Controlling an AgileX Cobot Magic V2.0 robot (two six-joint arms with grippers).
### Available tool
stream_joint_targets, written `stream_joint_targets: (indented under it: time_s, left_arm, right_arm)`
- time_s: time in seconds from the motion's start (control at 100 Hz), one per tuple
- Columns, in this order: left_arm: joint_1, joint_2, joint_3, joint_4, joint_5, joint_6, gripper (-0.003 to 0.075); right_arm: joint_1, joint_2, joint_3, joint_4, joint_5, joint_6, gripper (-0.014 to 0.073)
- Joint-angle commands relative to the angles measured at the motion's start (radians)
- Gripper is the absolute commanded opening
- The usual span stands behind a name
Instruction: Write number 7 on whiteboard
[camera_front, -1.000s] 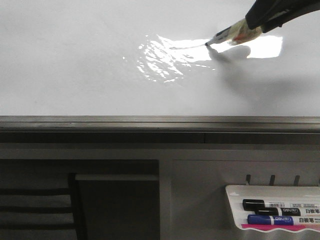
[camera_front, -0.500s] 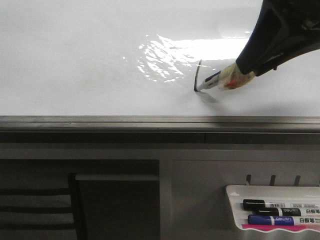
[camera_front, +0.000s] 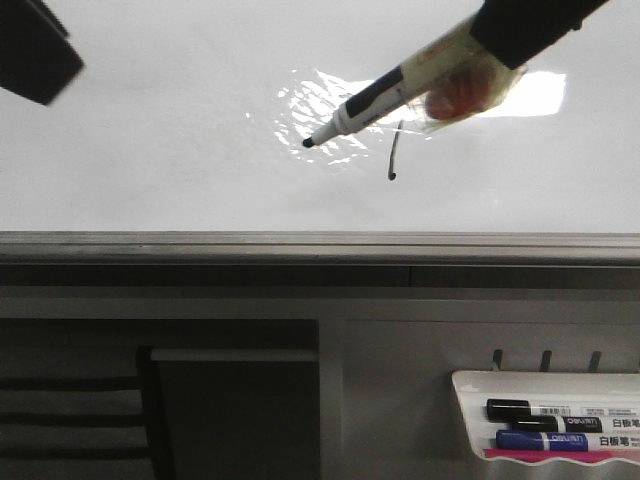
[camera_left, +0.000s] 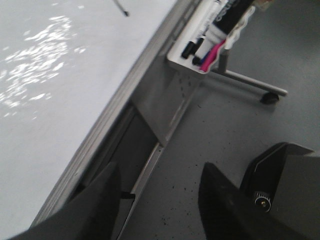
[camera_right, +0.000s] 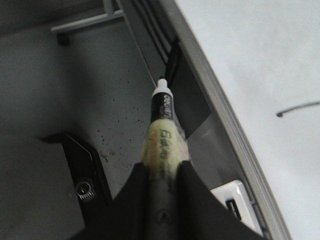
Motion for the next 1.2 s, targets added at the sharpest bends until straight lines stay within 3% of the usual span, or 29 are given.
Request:
stream_joint_targets:
  time_s: [0.0, 0.26, 0.54, 0.97, 1.07, 1.19]
  left_arm:
    - [-0.082, 0.044, -0.048, -0.030, -0.092, 0.038, 0.0335]
    - [-0.258, 0.194, -0.095, -0.030, -0.299, 0.120, 0.0335]
    - [-0.279, 0.254, -0.103, -0.026, -0.378, 0.122, 0.0326]
    - [-0.279, 0.254, -0.103, -0.020, -0.380, 0.122, 0.0015]
    - [-0.279, 0.254, -0.103, -0.020, -0.380, 0.122, -0.0020]
    - [-0.272, 0.254, -0.103, -0.014, -0.380, 0.122, -0.0020]
  right_arm:
    - [0.016, -0.032, -0.033, 0.013, -0.024, -0.126, -0.0053]
    - [0.021, -0.032, -0.033, 0.013, -0.024, -0.148, -0.0053]
    - [0.021, -0.032, -0.033, 0.013, -0.020, -0.148, -0.0053]
    - [0.021, -0.030, -0.033, 0.013, -0.008, -0.148, -0.0053]
    - [0.021, -0.030, -0.033, 0.013, -0.012, -0.144, -0.0048]
    - [0.019, -0.030, -0.033, 0.013, -0.006, -0.144, 0.0018]
